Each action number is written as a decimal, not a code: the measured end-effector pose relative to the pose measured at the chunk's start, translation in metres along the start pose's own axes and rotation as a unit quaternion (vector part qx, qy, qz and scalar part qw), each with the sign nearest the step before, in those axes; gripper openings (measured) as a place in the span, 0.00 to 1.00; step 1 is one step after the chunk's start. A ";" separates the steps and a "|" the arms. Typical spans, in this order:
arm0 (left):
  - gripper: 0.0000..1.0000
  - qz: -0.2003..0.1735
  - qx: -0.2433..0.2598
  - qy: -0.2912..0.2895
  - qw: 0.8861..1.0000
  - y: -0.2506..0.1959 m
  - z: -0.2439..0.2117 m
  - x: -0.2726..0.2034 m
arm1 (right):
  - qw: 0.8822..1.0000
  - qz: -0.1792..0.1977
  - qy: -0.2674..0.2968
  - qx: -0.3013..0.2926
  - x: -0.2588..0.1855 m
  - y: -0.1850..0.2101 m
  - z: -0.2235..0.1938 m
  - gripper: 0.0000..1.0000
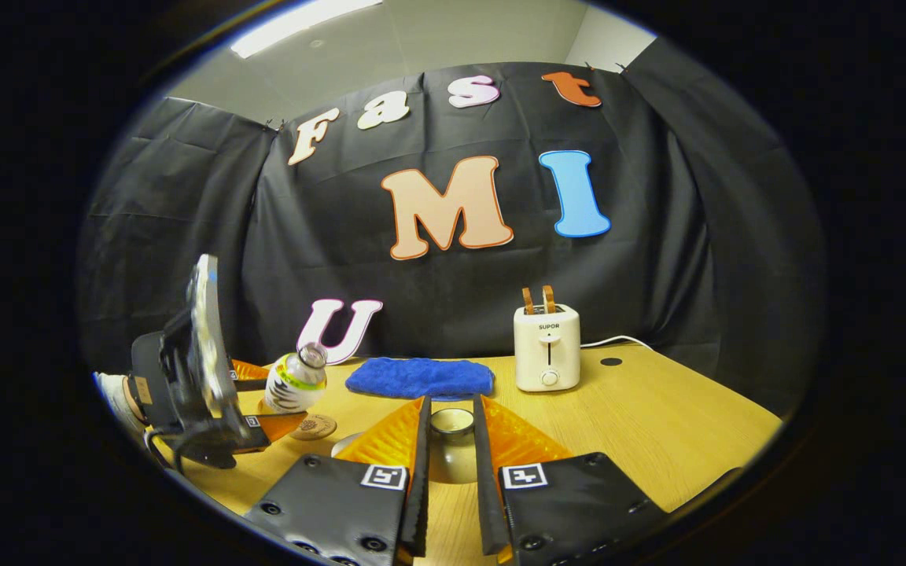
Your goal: Open the teacup lid with one hand, grasp the water bottle and pour water into the teacup with the other hand; after pouring, place the water bottle on the coaster and then close the teacup lid.
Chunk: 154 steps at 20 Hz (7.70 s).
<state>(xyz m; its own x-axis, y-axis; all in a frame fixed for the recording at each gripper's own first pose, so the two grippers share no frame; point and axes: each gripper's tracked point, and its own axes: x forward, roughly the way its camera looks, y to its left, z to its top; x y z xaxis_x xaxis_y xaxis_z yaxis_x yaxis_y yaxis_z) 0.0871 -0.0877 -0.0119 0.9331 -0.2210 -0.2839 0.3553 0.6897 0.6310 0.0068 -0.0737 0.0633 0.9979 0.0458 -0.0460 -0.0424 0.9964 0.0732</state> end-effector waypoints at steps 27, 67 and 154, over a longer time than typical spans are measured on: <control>0.56 0.073 -0.376 -0.026 0.923 0.066 -0.038 0.052 | 1.000 -0.020 0.008 0.005 0.001 -0.018 -0.003 0.30; 0.96 0.147 -0.321 -0.067 0.933 0.061 -0.050 -0.034 | 0.999 0.032 0.013 -0.007 0.001 0.034 -0.011 0.30; 0.96 0.126 -0.363 -0.111 0.917 0.037 -0.055 -0.089 | 0.999 -0.027 -0.023 -0.040 -0.013 0.065 -0.064 0.87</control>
<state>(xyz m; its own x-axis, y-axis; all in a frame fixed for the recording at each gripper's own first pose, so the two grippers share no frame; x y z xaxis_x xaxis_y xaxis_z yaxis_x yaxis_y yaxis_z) 0.0136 -0.0051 -0.0028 0.9974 -0.0717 0.0092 0.0718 0.9973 -0.0125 -0.0116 -0.0046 0.0051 0.9999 -0.0101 -0.0018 0.0101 0.9999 -0.0084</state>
